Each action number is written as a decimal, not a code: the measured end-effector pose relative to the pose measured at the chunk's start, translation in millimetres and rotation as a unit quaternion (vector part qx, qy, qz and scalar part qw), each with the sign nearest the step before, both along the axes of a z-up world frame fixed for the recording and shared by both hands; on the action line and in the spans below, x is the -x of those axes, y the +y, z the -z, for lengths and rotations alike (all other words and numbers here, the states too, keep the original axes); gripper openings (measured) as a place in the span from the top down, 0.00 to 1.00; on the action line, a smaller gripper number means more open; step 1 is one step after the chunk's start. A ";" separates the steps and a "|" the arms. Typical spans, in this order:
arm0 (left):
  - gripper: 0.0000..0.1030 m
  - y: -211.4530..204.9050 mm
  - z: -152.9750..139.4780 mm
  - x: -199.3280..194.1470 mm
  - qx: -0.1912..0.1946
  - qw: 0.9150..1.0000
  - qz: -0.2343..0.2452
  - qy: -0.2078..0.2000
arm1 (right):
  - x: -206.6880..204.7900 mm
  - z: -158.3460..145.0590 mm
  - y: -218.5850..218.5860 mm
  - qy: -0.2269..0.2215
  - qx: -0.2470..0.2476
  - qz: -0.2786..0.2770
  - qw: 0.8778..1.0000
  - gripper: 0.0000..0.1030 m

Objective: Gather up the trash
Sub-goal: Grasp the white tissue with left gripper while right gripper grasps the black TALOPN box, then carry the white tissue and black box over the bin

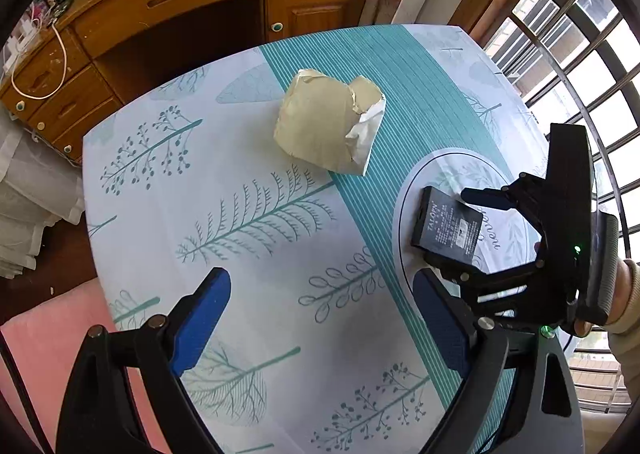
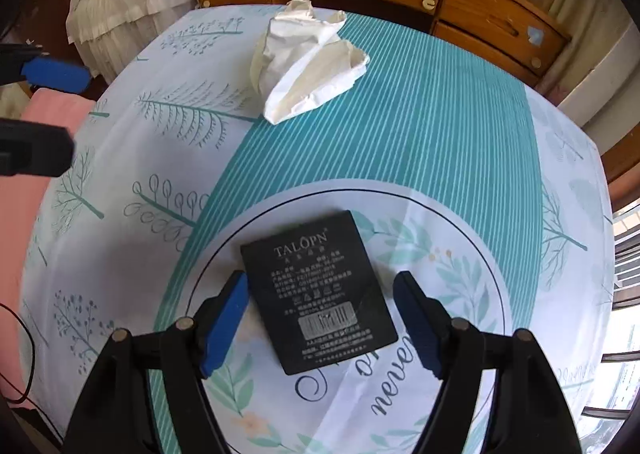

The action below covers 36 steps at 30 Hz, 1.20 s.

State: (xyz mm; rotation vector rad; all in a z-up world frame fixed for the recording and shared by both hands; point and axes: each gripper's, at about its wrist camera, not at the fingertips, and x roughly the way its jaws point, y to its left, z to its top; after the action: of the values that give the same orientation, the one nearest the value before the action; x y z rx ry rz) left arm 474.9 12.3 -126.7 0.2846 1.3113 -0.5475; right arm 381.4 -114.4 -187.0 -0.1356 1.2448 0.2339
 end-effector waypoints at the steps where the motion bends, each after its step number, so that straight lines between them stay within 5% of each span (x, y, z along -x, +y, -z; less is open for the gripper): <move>1: 0.11 -1.8 1.5 -2.0 0.000 1.000 0.000 0.002 | 0.0 -0.5 -0.2 0.001 0.003 -0.003 1.000 0.28; 4: 0.11 -8.8 4.9 -9.6 -0.001 1.000 -0.001 0.005 | -1.9 -2.6 -3.1 -0.003 0.004 0.008 1.000 0.37; 17: 0.05 -66.0 6.8 -68.9 -0.003 1.000 -0.012 0.005 | -29.1 -6.8 -67.7 -0.010 -0.039 0.205 0.978 0.38; 27: 0.05 -110.4 63.2 -95.3 -0.122 0.992 -0.015 -0.012 | -18.3 -7.0 -69.9 -0.013 -0.073 0.227 0.971 0.38; 36: 0.39 -107.5 57.2 -73.7 -0.089 0.996 -0.024 -0.014 | 11.6 -12.1 -64.3 -0.009 -0.089 0.222 0.971 0.38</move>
State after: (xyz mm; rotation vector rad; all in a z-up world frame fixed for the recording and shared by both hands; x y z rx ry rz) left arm 548.6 -95.1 -183.9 0.4050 1.3382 -0.3841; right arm 369.8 -178.7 -174.9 0.2948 1.1979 -0.0447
